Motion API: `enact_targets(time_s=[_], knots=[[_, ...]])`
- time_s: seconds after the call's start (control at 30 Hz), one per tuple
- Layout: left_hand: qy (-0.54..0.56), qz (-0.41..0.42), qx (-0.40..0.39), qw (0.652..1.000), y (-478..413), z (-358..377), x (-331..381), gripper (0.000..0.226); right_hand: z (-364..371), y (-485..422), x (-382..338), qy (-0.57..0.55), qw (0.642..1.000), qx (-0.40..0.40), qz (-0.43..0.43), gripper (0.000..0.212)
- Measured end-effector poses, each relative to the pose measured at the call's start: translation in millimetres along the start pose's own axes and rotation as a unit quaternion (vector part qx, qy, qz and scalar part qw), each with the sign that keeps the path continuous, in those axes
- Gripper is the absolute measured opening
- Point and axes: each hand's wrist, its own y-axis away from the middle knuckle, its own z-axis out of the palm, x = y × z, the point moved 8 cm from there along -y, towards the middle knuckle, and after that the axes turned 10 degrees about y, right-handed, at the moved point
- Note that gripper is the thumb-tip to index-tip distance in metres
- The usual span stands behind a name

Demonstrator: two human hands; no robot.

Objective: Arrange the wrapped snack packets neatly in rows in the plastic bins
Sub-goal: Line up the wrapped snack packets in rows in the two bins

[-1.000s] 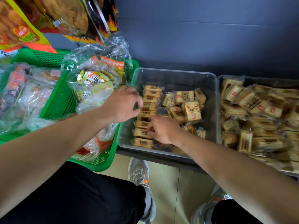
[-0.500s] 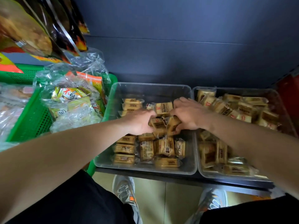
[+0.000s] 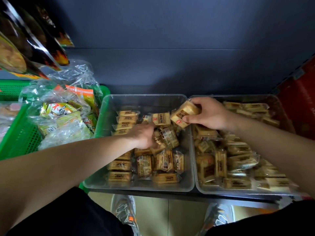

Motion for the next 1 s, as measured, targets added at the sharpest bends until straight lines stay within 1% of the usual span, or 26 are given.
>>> enact_targets(time_s=[0.17,0.27,0.37,0.43,0.5,0.57,0.6,0.67,0.77,0.87,0.93,1.0], knots=[[0.011,0.010,0.017,1.000,7,-13,-2,0.049,5,-5,-3,-0.039,0.999,-0.001,0.017,0.034],[0.051,0.022,-0.009,0.998,14,-7,-6,0.038,0,-6,-4,-0.069,0.997,0.011,0.037,0.027],[0.092,0.033,0.003,0.995,23,-20,-10,0.043,-5,-4,-5,-0.127,0.991,0.028,0.046,0.017],[0.169,0.034,0.025,0.985,34,-44,-16,0.052,-6,-4,-5,-0.164,0.985,0.023,0.056,0.020],[0.270,0.034,0.054,0.961,48,-70,-26,0.055,-3,-7,-6,-0.210,0.976,0.004,0.063,0.030],[0.356,0.025,0.069,0.932,62,-84,-39,0.052,1,-13,-9,-0.230,0.971,-0.005,0.063,0.038],[0.381,0.021,0.073,0.922,67,-88,-46,0.052,2,-16,-10,-0.225,0.972,-0.004,0.061,0.039],[0.400,0.014,0.079,0.913,72,-91,-56,0.051,5,-21,-16,-0.211,0.976,-0.001,0.056,0.039],[0.395,0.017,0.085,0.914,74,-94,-63,0.047,16,-23,-28,-0.175,0.983,-0.023,0.042,0.032],[0.357,0.024,0.101,0.928,75,-99,-66,0.037,28,-26,-37,-0.137,0.989,-0.040,0.033,0.028],[0.290,0.021,0.128,0.948,73,-105,-71,0.036,34,-29,-40,-0.125,0.991,-0.044,0.030,0.030],[0.183,0.008,0.163,0.969,71,-113,-77,0.035,38,-32,-41,-0.111,0.992,-0.042,0.035,0.031]])
